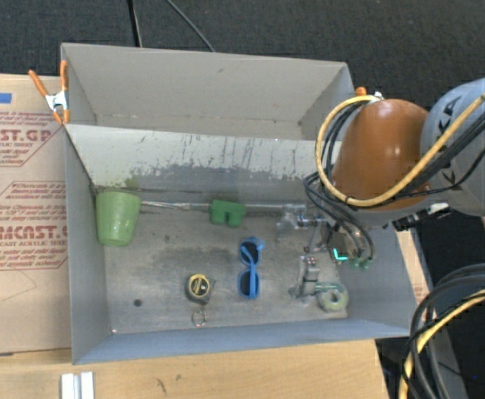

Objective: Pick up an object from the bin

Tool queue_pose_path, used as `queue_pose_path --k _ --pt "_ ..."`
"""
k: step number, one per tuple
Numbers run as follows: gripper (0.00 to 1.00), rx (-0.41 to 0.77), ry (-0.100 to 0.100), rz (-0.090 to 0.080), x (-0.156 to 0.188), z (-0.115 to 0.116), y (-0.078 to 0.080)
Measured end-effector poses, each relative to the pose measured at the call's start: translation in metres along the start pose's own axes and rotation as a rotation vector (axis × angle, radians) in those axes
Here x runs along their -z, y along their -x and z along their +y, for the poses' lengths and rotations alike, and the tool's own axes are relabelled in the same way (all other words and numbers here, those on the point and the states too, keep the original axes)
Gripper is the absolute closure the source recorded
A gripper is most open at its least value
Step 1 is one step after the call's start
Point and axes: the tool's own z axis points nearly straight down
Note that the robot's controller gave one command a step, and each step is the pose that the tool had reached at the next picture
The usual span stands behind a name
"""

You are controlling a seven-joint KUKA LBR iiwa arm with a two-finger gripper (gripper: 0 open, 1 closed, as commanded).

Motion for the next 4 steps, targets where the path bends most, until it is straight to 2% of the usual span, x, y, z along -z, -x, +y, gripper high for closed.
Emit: queue_pose_path --k 1,2,3,4 --pt "0.00 0.215 0.001 -0.003 -0.102 0.049 0.036" --pt "1.00 0.213 0.000 -0.007 -0.099 0.048 0.037" --pt "1.00 0.466 -0.003 -0.014 -0.034 0.041 0.064" --pt "0.00 0.464 -0.001 -0.010 -0.036 0.041 0.063"
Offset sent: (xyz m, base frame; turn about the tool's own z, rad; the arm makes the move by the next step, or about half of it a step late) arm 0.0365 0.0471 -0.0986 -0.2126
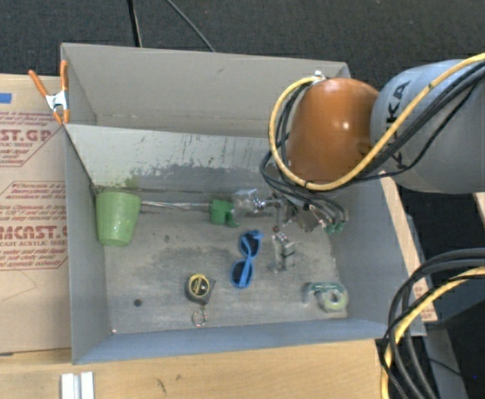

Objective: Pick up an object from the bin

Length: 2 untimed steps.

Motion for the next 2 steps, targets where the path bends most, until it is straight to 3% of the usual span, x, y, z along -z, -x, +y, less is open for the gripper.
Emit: queue_pose_path --k 1,2 --pt "0.00 0.443 0.004 0.006 -0.0853 -0.0027 -0.0096" --pt "1.00 0.441 0.002 0.001 -0.0830 -0.0032 -0.0081"
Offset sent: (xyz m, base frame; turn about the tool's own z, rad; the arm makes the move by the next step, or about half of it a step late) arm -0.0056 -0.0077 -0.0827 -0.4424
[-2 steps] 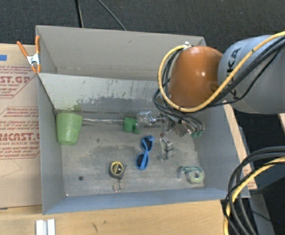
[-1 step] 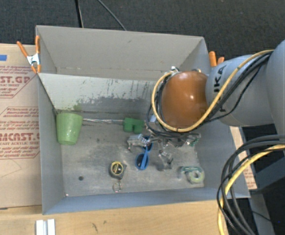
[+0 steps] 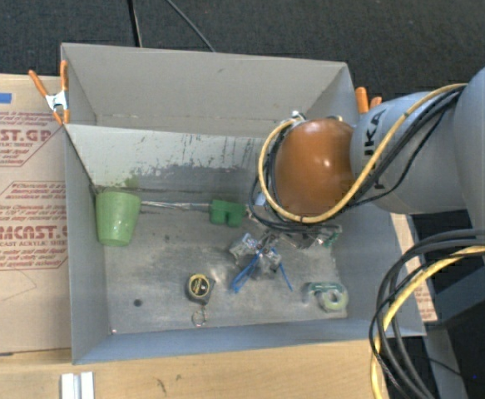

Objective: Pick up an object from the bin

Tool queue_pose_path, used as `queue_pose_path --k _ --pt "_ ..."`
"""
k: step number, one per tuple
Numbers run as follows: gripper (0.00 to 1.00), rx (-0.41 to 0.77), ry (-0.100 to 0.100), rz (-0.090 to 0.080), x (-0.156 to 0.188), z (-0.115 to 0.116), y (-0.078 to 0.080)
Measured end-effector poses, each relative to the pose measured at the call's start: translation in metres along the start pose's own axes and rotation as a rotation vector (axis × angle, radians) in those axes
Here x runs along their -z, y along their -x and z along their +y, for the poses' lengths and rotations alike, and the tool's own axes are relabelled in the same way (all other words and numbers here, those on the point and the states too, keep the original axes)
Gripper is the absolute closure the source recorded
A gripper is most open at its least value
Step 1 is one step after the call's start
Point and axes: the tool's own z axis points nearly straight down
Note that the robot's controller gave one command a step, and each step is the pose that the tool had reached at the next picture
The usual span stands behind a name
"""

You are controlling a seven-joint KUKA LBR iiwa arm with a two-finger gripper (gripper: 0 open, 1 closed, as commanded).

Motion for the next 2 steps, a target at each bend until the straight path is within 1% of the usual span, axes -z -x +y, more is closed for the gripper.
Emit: queue_pose_path --k 1,2 --pt "1.00 0.482 -0.003 -0.002 0.107 0.022 -0.020" --pt "1.00 0.497 -0.006 -0.003 0.167 0.032 -0.014"
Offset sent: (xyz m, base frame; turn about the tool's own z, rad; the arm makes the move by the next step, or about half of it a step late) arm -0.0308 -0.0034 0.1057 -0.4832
